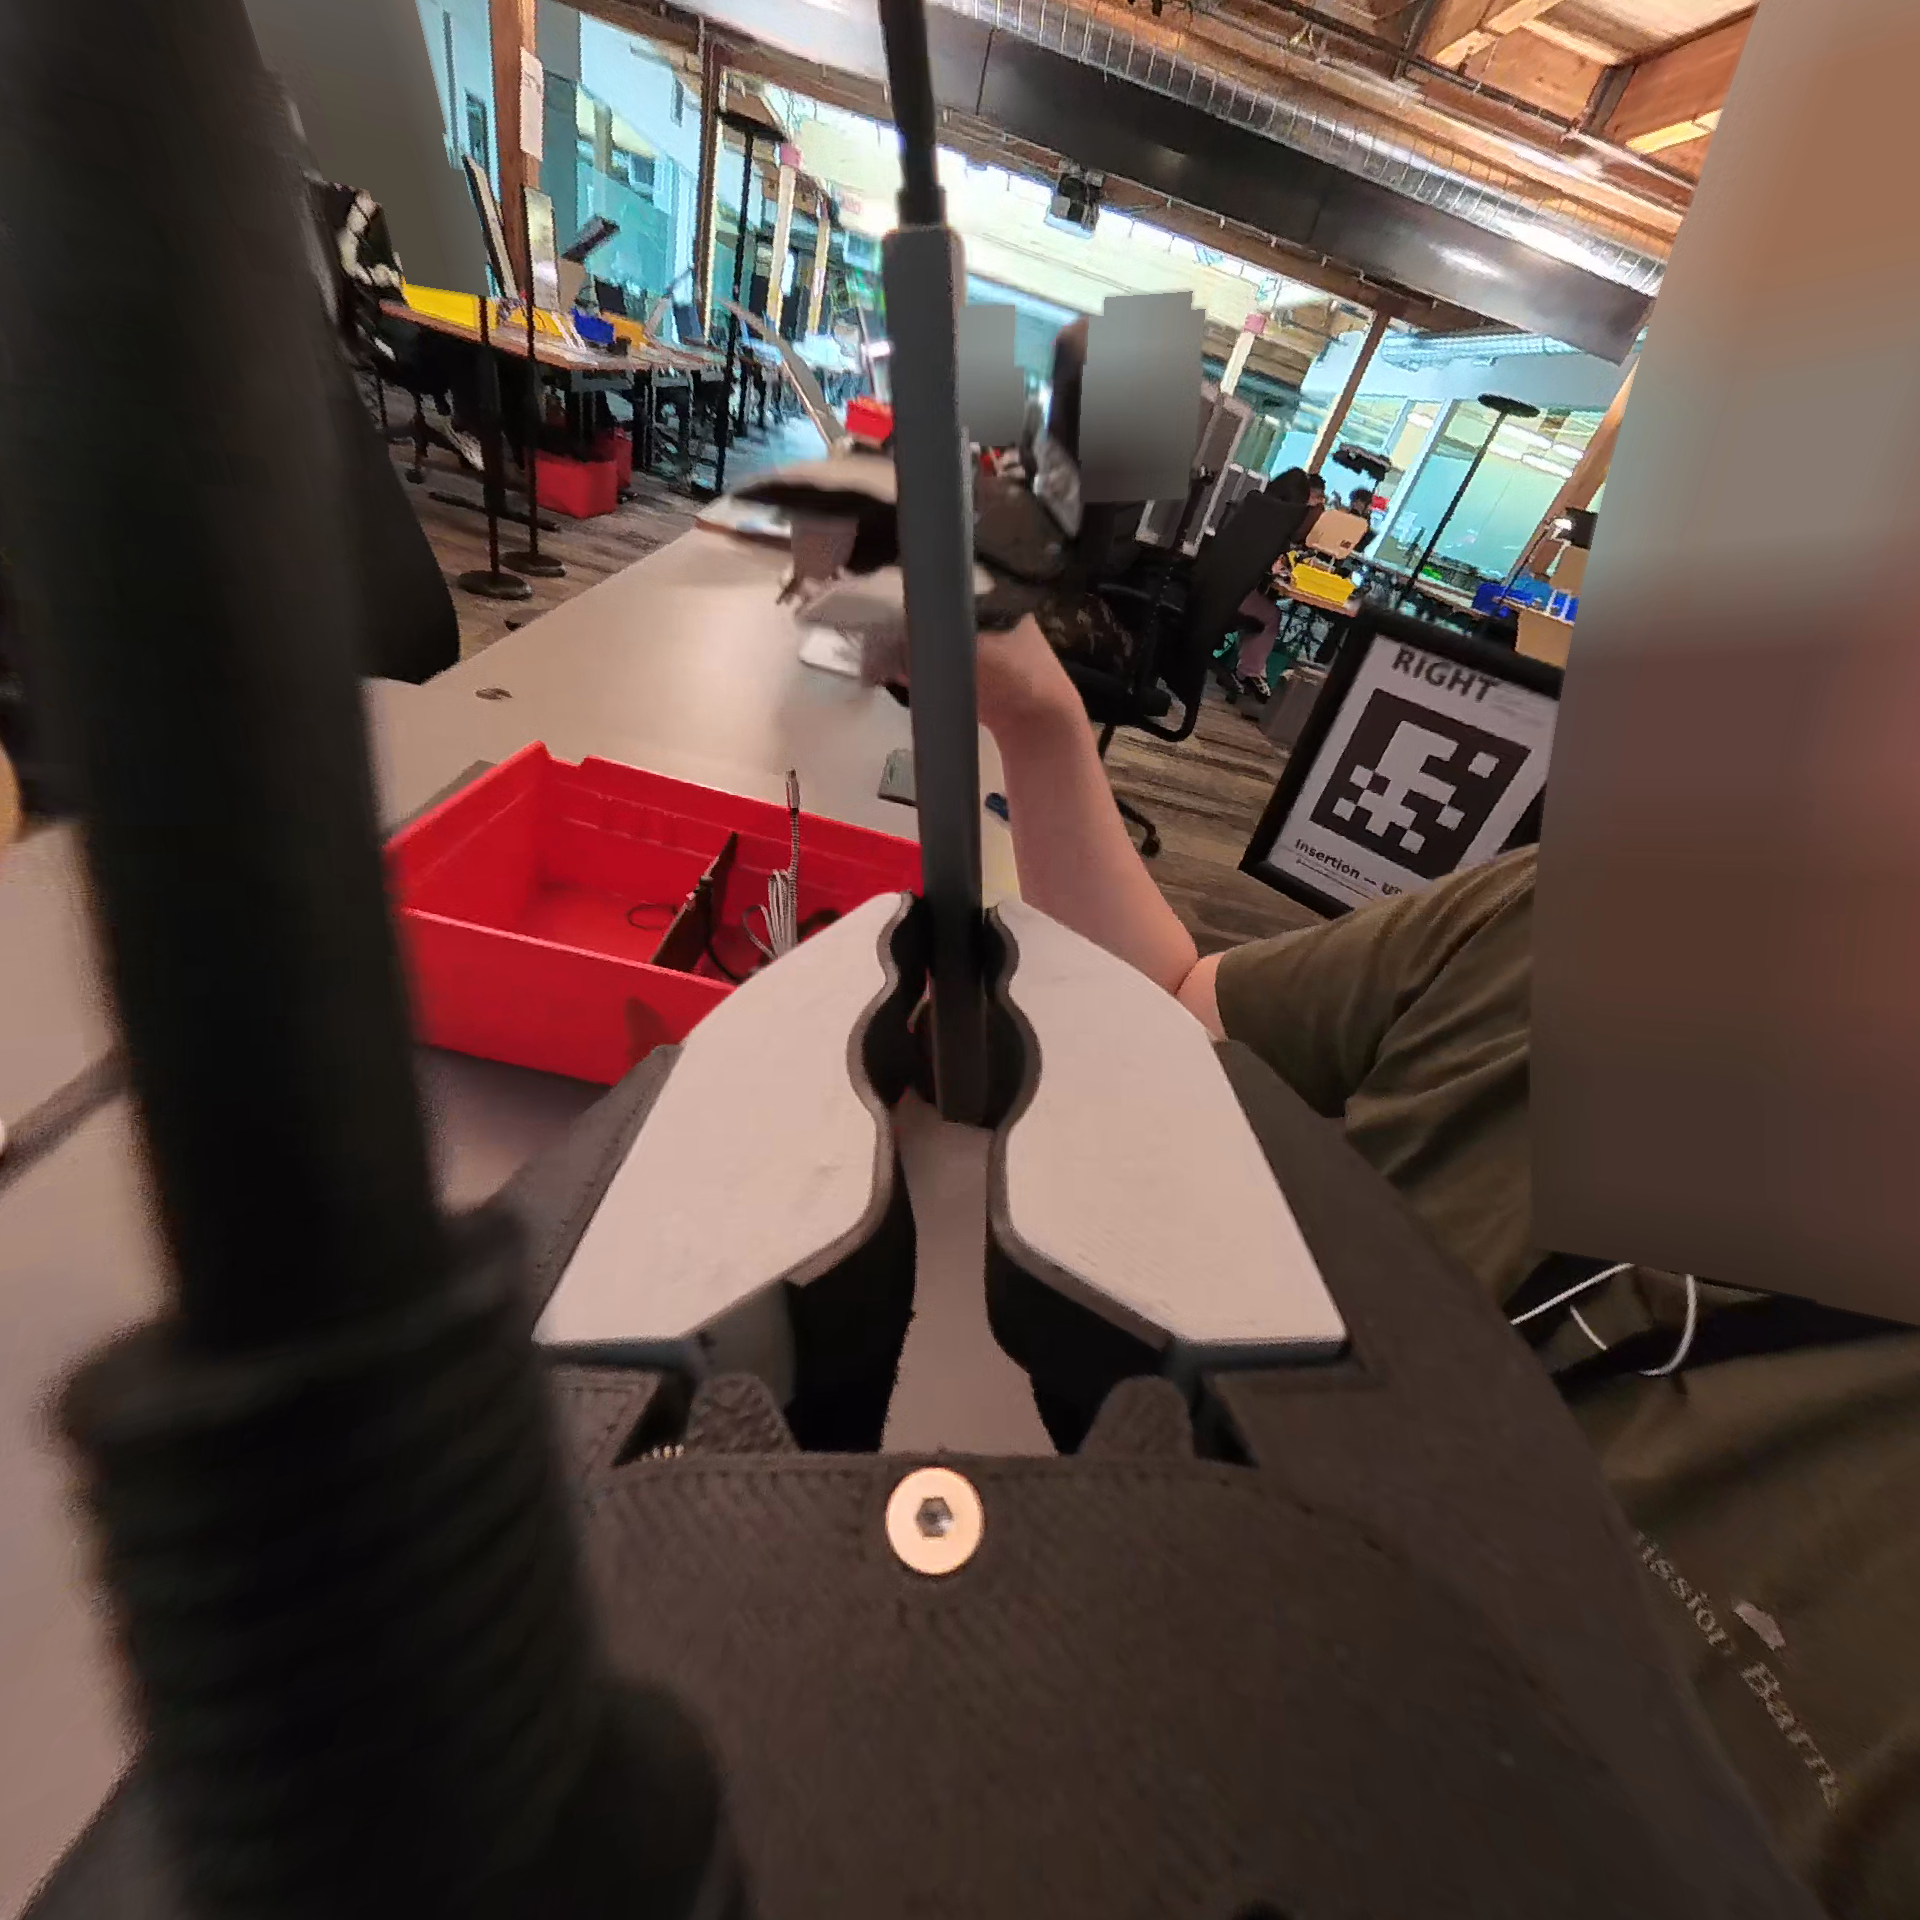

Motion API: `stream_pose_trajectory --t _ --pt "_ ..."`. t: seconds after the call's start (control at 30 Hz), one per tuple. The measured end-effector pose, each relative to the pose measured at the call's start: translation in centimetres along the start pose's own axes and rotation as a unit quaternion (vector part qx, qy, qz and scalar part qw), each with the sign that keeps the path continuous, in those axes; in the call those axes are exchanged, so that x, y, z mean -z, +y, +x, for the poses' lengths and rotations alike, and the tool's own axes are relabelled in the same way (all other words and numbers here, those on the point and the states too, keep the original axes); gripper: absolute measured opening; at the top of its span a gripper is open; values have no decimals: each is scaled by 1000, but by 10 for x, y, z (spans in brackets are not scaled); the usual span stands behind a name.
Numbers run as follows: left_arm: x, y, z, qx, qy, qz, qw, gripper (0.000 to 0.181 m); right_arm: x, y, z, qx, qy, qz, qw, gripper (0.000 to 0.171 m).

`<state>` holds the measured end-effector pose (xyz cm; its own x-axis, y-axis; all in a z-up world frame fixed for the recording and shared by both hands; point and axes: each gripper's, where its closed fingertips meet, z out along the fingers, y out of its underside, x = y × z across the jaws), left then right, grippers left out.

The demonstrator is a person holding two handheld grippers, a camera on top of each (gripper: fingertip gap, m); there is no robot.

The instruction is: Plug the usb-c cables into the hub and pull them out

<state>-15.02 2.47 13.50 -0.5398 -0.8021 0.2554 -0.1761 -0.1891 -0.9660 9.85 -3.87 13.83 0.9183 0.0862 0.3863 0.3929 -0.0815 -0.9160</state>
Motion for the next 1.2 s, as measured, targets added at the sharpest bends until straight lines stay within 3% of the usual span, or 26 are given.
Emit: stream_pose_trajectory --t 0.07,0.13,0.27,0.43,0.47,0.5,0.53,0.57,0.67,0.77,0.87,0.97,1.07,1.2 --pt "-11 10 -6 8 -2 -25 1000 9 -2 -47 -40 -27 -78 109 991 58" --pt "-21 18 -12 8 -11 -43 999 9 -1 -81 -84 -80 -187 193 960 47" --pt "-37 32 -12 21 1 -70 997 9 -25 -95 -136 -196 -310 188 911 48" --pt "-49 46 -16 16 -6 -102 995 9 -61 -77 -167 -242 -347 137 896 50" --pt "-51 47 -17 10 -7 -106 994 9 -63 -77 -171 -244 -359 137 890 45" --pt "-53 50 -16 1 -6 -109 994 10 -61 -78 -173 -245 -372 143 884 23" --pt "-55 51 -15 -5 0 -114 994 14 -58 -79 -173 -244 -386 148 877 12" --pt "-57 52 -15 -5 1 -118 993 28 -57 -78 -169 -249 -388 143 876 11" --pt "-54 53 -27 -10 -38 -134 990 58 -50 -68 -122 -202 -306 146 919 11" --pt "-42 46 -37 -22 -76 -128 989 58 -32 -29 -54 -89 -167 84 978 11" --pt "-33 42 -39 -16 -76 -121 990 53 -13 26 -9 35 -79 -1 996 11" --pt "-27 43 -45 -11 -93 -122 988 52 -13 98 34 21 -8 -144 989 11" --pt "-24 46 -48 0 -98 -126 987 52 -24 162 36 -3 -34 -248 968 11" --pt "-21 51 -53 2 -111 -145 983 52 -46 218 27 21 -47 -353 934 12"
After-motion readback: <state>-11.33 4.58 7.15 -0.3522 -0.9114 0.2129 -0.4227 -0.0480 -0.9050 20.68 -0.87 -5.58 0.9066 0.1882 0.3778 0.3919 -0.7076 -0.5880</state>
